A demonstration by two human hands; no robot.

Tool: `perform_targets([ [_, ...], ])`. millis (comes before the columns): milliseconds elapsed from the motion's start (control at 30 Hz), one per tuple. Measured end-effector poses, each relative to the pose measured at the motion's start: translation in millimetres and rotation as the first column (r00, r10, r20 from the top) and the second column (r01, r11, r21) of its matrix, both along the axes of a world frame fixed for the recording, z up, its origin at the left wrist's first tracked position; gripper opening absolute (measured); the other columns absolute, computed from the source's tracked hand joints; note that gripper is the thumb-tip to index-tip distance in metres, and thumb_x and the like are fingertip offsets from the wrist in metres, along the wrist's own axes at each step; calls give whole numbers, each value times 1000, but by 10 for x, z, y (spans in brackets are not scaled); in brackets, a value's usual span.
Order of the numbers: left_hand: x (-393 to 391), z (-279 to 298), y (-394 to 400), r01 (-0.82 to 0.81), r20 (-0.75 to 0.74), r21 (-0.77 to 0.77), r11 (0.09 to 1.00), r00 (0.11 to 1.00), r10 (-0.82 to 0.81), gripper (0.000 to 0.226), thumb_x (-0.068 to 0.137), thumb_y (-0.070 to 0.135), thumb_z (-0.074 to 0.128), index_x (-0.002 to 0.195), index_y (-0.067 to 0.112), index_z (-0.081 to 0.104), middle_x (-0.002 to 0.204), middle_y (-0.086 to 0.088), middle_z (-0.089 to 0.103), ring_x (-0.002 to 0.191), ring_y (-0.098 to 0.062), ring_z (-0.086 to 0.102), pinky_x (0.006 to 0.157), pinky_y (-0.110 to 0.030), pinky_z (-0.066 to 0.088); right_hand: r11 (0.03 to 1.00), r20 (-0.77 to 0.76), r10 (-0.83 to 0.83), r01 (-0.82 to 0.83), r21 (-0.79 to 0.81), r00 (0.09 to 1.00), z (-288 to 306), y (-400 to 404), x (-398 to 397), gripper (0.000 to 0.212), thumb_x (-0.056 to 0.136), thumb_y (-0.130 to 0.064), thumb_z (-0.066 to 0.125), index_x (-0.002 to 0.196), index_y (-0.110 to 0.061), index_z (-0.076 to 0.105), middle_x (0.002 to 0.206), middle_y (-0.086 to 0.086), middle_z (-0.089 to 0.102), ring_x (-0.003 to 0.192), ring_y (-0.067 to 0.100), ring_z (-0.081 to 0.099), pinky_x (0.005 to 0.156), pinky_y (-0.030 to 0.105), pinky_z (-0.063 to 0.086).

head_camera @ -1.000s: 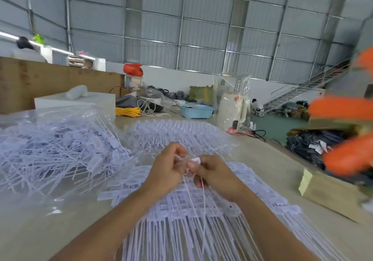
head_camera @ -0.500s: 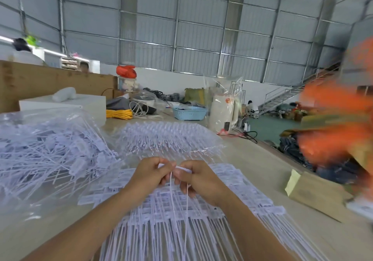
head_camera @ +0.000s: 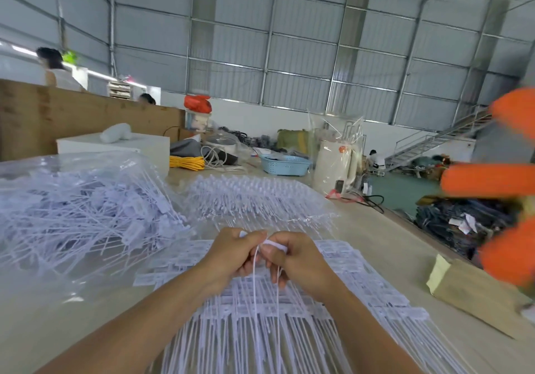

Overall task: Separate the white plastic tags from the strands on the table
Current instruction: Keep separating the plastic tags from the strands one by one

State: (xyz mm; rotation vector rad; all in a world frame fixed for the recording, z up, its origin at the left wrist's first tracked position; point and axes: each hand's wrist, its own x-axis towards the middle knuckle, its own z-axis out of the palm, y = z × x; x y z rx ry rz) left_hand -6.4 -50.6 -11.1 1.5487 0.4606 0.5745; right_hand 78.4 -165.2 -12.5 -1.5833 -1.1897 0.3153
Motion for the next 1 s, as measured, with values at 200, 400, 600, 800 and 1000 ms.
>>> perform_targets([
  [200, -10, 2, 14, 68, -24, -229, 971, 997, -76, 47, 86, 2, 55, 42, 14, 43, 36, 1, 30, 27, -8, 24, 36, -9, 17, 992, 314, -129, 117, 57, 941, -9, 38, 36, 17, 88, -9, 63, 75, 2, 67, 50, 6, 54, 37, 3, 49, 39, 19, 41],
  [400, -90, 117, 90, 330, 241, -381, 864, 937, -252, 34, 85, 8, 54, 53, 12, 46, 36, 3, 30, 24, -6, 26, 28, -9, 20, 968, 67, -177, 162, 190, 982, 81, 27, 81, 26, 86, -3, 63, 63, -15, 63, 46, -7, 53, 36, 4, 47, 37, 17, 37],
  [600, -176, 191, 415, 97, 274, -360, 928, 962, 5, 29, 94, 20, 54, 68, 12, 44, 36, 3, 33, 28, -8, 28, 32, -15, 20, 768, -789, 383, 309, 561, 480, 281, -489, 581, 9, 82, -9, 48, 74, -9, 44, 52, -1, 49, 33, 1, 36, 29, 11, 27],
  [800, 40, 19, -53, 22, 66, 56, 998, 998, -25, 48, 98, 36, 49, 57, 11, 58, 47, -3, 58, 37, -12, 51, 40, -18, 41, 994, -420, 19, 26, 103, 907, 150, 45, 7, 11, 82, -19, 63, 74, -12, 65, 70, 7, 60, 62, 21, 58, 59, 31, 48],
  [1000, 24, 45, -196, 158, 27, -68, 985, 987, -156, 56, 90, 54, 46, 77, 6, 69, 66, -12, 68, 49, -17, 63, 52, -25, 53, 968, -244, -75, 129, 215, 967, 67, 51, -25, 23, 88, -12, 61, 67, -6, 65, 56, 6, 57, 50, 19, 51, 52, 27, 42],
])
